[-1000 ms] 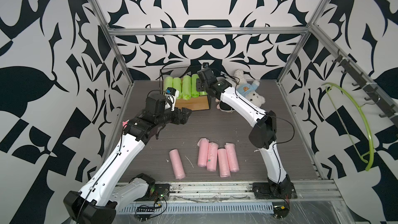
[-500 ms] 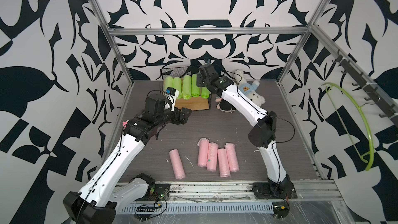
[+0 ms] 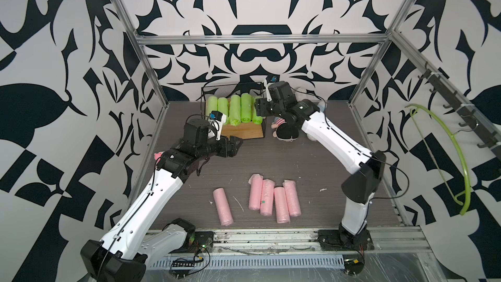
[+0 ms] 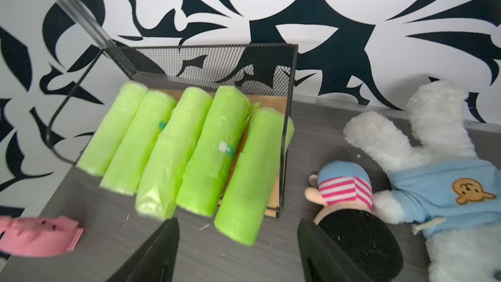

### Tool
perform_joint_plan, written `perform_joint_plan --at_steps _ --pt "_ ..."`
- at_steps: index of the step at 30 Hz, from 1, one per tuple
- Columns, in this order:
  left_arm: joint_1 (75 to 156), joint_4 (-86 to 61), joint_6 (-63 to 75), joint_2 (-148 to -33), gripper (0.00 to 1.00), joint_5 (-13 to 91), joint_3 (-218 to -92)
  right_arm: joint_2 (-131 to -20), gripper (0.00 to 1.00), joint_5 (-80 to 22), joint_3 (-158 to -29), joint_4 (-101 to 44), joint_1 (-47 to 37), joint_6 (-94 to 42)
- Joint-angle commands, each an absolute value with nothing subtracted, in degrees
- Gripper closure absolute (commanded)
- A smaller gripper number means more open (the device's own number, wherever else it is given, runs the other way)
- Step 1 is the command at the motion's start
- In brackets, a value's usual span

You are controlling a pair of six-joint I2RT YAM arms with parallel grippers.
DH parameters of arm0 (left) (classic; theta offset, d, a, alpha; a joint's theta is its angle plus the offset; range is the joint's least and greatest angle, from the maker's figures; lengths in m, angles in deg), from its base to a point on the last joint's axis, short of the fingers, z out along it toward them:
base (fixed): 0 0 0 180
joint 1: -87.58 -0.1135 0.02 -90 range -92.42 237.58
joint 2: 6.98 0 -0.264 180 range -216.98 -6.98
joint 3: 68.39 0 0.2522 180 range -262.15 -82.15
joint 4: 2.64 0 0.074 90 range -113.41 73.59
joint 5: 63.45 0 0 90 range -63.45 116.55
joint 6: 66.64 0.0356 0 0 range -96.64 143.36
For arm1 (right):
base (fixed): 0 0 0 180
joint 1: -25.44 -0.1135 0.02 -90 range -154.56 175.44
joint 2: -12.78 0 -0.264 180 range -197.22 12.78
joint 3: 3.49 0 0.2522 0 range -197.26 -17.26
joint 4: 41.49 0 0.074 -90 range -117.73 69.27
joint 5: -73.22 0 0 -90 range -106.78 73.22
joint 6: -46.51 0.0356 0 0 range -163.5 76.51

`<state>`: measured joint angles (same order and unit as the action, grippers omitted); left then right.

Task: Sort the rolls of trash bags by color and place them on the shelf
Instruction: Place the roll of trash bags on the shelf.

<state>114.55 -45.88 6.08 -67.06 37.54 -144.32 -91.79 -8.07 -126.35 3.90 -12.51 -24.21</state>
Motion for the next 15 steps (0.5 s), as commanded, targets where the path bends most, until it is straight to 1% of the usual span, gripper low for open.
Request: perform_joint_plan --at_steps 1,5,15 --pt "114.46 -44.79 5.62 -67.01 0.16 38.53 -143.44 -87.53 0.26 -13.56 -118.95 -0.68 -12.25 -25.1" --pt "114.48 -44.8 5.61 -67.5 0.16 38.45 -143.33 -86.95 0.29 -16.78 -113.7 -3.62 -12.25 -23.08" --pt "114.41 -44.97 5.34 -67.38 0.16 38.32 -143.43 -92.92 0.3 -15.19 -114.95 -7.7 -12.09 -19.68"
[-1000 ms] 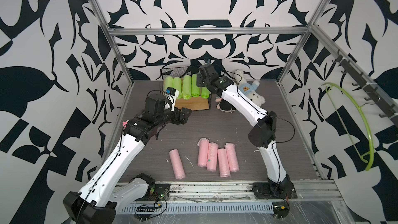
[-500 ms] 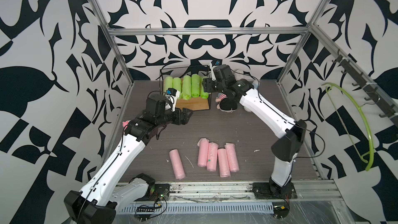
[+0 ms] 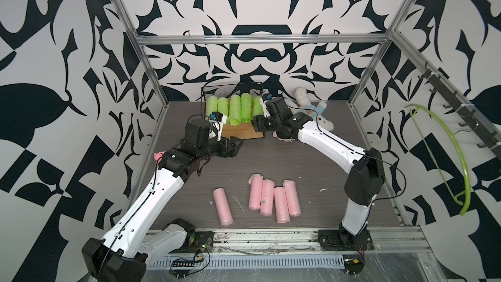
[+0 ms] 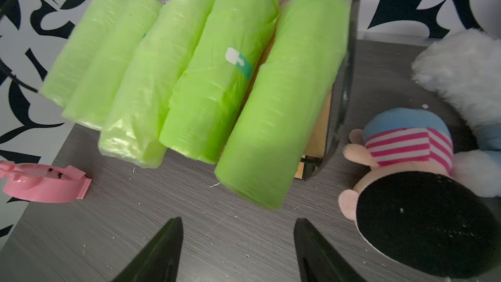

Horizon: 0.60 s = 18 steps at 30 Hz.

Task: Sort the rolls of trash bags by color and place them on the shelf
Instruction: Place the roll of trash bags on the shelf.

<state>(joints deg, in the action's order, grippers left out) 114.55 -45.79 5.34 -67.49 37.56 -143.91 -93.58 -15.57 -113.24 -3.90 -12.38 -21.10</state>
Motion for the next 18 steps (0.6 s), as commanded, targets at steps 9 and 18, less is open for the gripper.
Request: perform_joint_plan --at_steps 9,18 --pt "114.44 -45.23 5.61 -67.42 0.16 37.89 -143.41 -97.11 0.3 -13.88 -118.49 -8.03 -10.97 -18.55" --pt "114.45 -45.24 5.83 -67.64 0.16 37.83 -143.61 -99.33 0.32 -14.62 -120.89 -8.18 -9.82 -19.28"
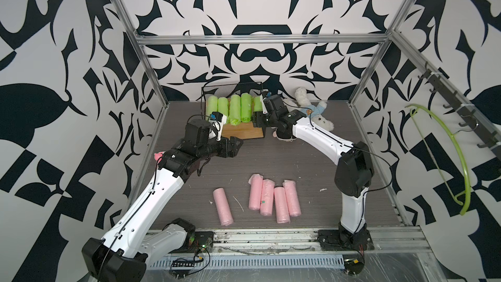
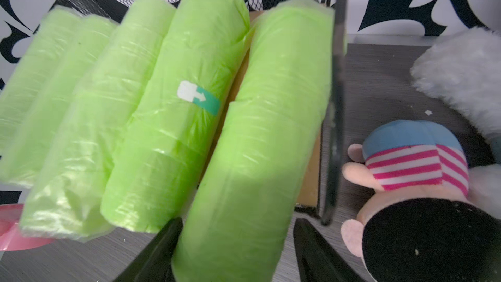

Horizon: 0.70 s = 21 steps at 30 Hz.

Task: Sort the rolls of trash bags by color and place them on the shelf
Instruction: Place the roll of trash bags on the shelf.

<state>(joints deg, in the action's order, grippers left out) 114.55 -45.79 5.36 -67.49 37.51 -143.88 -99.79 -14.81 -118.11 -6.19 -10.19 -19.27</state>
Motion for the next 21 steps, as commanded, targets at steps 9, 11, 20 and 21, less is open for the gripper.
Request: perform_joint_plan --at_steps 9,11,20,21 --pt "114.45 -45.32 5.96 -67.53 0.16 37.68 -143.36 -100.64 0.43 -14.93 -122.68 -6.68 -9.23 -22.93" --pt "114.42 -45.37 5.96 -67.45 0.16 37.65 -143.41 -100.65 0.45 -15.11 -122.65 -6.6 -9.27 -23.96" --pt "114.46 -45.41 5.96 -67.45 0.16 37.44 -143.06 -100.73 0.46 -15.82 -123.3 -6.39 -9.1 -27.89" --pt "114.44 -45.45 5.94 -67.61 0.16 37.45 -142.98 -100.77 0.45 -15.82 -123.62 -6.21 -9.1 -28.02"
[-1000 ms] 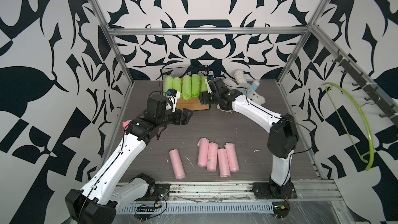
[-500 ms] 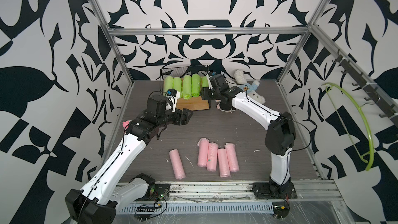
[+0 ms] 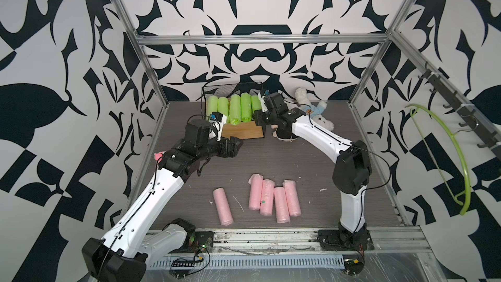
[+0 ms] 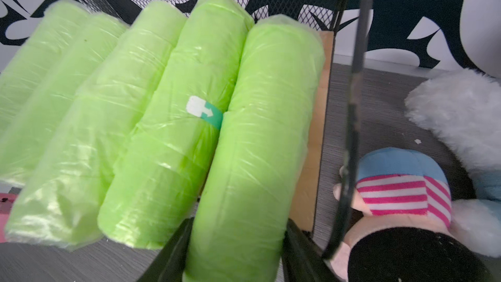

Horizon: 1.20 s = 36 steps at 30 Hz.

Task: Sort the rolls of trash bags by color and place them on the shelf
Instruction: Place the roll of trash bags on the shelf, then pick up the roll of trash bags from the center of the board.

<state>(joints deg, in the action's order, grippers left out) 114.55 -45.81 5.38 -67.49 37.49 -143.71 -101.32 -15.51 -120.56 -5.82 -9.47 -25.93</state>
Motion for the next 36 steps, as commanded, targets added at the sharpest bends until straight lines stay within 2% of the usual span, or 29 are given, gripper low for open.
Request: perform_joint_plan --at_steps 1,11,19,27,36 --pt "114.4 -45.41 5.96 -67.7 0.16 37.49 -142.85 -100.78 0.45 -15.82 -123.89 -5.89 -9.1 -28.07" --pt "114.4 -45.08 5.1 -67.04 0.16 38.05 -139.97 -95.18 0.32 -16.78 -121.04 -4.74 -8.92 -28.11" --pt "114.48 -43.78 2.45 -65.98 0.17 40.26 -136.2 -85.48 0.27 -15.99 -112.88 -3.71 -8.92 -28.01" --pt "116.67 -42.31 -2.22 -65.37 0.19 41.9 -130.06 -72.86 0.26 -13.58 -99.86 5.33 -9.14 -26.8" --pt "120.64 -44.33 -7.28 -64.92 0.2 39.21 -123.71 -56.67 0.27 -12.37 -79.35 21.03 -13.34 -18.12"
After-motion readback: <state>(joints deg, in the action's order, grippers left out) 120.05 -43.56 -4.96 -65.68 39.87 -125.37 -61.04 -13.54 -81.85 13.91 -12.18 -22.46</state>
